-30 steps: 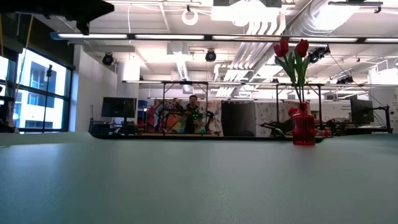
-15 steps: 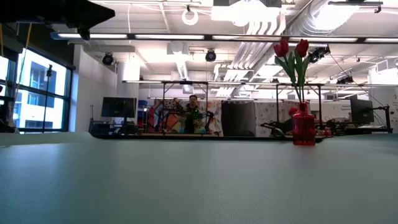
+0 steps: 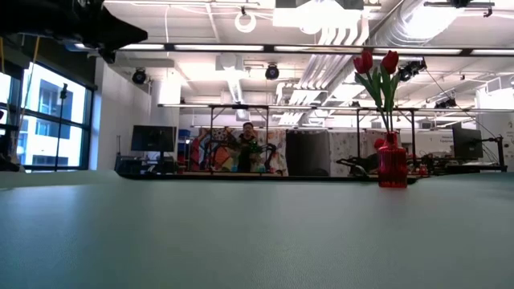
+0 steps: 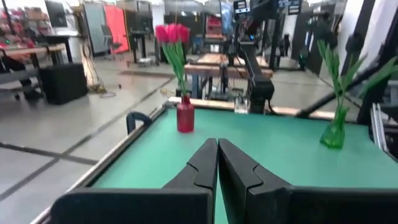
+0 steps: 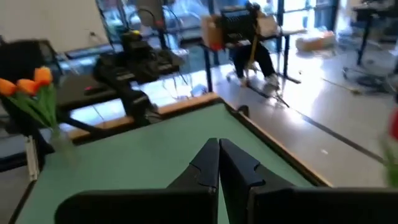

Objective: Sort flowers into vase by color
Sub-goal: Return to Home Position

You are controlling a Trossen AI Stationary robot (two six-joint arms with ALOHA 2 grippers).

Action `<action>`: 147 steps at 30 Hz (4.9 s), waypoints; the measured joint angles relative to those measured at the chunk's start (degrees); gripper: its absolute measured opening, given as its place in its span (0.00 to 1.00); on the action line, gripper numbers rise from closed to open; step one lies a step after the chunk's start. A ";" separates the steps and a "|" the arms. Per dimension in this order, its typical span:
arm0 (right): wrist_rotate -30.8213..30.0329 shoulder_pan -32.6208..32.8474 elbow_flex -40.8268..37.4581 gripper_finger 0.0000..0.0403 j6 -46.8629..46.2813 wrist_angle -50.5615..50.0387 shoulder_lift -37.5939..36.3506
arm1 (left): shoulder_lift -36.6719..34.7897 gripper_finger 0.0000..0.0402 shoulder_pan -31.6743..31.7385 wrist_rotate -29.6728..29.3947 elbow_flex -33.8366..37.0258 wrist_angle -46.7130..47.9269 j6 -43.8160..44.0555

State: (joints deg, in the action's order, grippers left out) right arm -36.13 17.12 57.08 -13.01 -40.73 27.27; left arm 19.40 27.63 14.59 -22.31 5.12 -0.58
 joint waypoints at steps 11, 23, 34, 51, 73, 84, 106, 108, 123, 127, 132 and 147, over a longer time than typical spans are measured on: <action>8.05 0.00 -27.37 0.00 11.32 29.76 -16.76 | 3.04 0.00 -4.77 -2.90 0.00 -0.04 0.86; 11.71 0.00 -41.47 0.00 10.48 41.90 -23.17 | 20.05 0.00 -12.92 -9.72 0.04 -16.13 -2.08; 13.98 0.00 -44.86 0.00 8.89 44.87 -23.19 | 11.55 0.00 -15.47 -12.37 11.90 -30.07 4.39; 14.59 0.00 -44.82 0.00 9.80 38.32 -26.81 | -14.97 0.00 -13.04 -11.59 12.34 2.26 3.32; 8.98 -0.02 -44.78 0.00 11.89 35.53 -27.00 | -18.39 0.00 -13.09 -13.62 20.92 -4.62 4.86; 10.18 -2.41 -54.58 0.00 11.70 52.15 -26.65 | -18.67 0.00 -13.09 -15.23 21.20 -4.70 4.55; 22.80 -13.77 -56.50 0.00 8.01 46.66 -27.04 | -19.19 0.00 -13.30 -13.29 21.20 -5.00 5.16; 23.64 -13.77 -56.50 0.00 7.55 45.62 -27.02 | -19.19 0.00 -13.96 -13.31 21.20 -5.03 5.42; 26.50 -13.75 -56.52 0.00 9.41 45.17 -27.02 | -18.84 0.00 -17.29 -13.71 21.59 -5.90 1.31; 28.63 -13.73 -56.52 0.00 8.36 45.21 -27.02 | -18.84 0.00 -17.71 -13.82 21.59 -5.90 0.93; 29.06 -13.73 -56.54 0.00 9.13 46.69 -27.02 | -18.82 0.00 -17.69 -14.21 21.59 -5.89 0.94; 25.28 -13.73 -56.56 0.00 9.63 44.93 -27.02 | -16.01 0.00 -17.70 -13.97 21.62 -5.81 1.90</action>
State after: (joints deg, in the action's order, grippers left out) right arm -10.85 3.40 0.51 -3.38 4.20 0.25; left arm 3.38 9.93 0.62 -0.69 -0.69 1.32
